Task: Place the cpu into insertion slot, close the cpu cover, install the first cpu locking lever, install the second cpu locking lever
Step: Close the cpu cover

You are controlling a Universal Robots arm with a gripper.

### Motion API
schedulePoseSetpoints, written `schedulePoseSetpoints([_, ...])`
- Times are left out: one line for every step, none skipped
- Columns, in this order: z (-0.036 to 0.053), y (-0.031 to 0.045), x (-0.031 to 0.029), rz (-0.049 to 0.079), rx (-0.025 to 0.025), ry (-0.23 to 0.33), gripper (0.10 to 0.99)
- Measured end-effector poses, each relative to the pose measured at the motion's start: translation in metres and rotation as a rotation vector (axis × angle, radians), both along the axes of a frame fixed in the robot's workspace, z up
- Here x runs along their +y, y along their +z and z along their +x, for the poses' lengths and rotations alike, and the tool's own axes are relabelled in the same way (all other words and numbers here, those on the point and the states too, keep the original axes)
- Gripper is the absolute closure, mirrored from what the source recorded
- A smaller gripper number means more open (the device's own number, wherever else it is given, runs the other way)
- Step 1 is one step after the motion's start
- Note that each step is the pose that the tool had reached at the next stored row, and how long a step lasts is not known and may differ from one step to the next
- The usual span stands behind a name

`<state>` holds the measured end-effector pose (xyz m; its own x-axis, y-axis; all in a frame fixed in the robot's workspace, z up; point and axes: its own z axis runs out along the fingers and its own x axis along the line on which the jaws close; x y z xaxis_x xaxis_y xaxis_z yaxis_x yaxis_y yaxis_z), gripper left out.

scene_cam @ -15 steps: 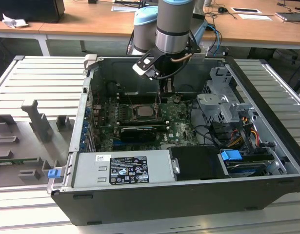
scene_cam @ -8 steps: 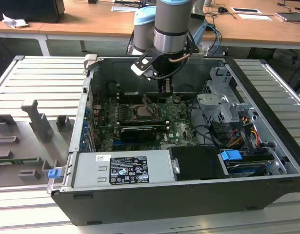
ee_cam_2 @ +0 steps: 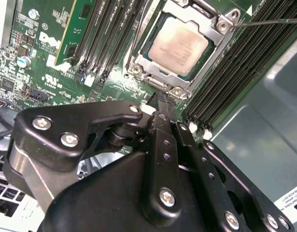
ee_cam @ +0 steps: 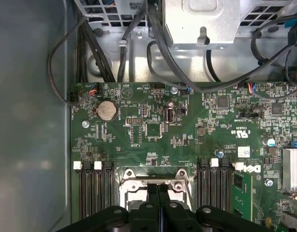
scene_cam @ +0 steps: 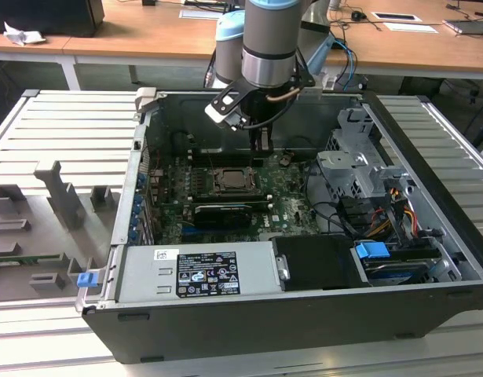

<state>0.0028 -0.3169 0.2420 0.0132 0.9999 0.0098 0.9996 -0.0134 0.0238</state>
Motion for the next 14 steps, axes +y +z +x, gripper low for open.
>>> schedulePoseSetpoints([0.0000,-0.0002,0.0000,0.000,0.0000,0.000,0.980])
schedulePoseSetpoints([0.0000,-0.0005,0.0000,0.000,0.0000,0.000,0.980])
schedulePoseSetpoints([0.0000,-0.0012,0.0000,0.000,0.0000,0.000,0.980])
schedulePoseSetpoints([-0.0001,-0.0017,0.0000,0.000,-0.0001,0.000,0.980])
schedulePoseSetpoints([-0.0001,-0.0021,-0.0001,0.000,0.0000,0.000,0.980])
schedulePoseSetpoints([-0.0004,-0.0023,-0.0001,-0.001,0.0000,0.000,0.980])
schedulePoseSetpoints([-0.0009,-0.0030,-0.0001,0.000,0.0000,0.000,0.980])
schedulePoseSetpoints([-0.0015,-0.0034,-0.0001,0.000,0.0001,0.000,0.980])
schedulePoseSetpoints([-0.0022,-0.0037,-0.0001,-0.001,0.0006,0.001,0.980])
schedulePoseSetpoints([-0.0036,-0.0041,-0.0001,-0.001,0.0015,0.004,0.980])
schedulePoseSetpoints([-0.0050,-0.0044,-0.0002,-0.001,0.0023,0.008,0.980])
schedulePoseSetpoints([-0.0064,-0.0049,-0.0001,-0.001,0.0030,0.016,0.980])
schedulePoseSetpoints([-0.0082,-0.0051,-0.0001,-0.001,0.0035,0.021,0.980])
schedulePoseSetpoints([-0.0103,-0.0052,-0.0001,-0.001,0.0038,0.022,0.980])
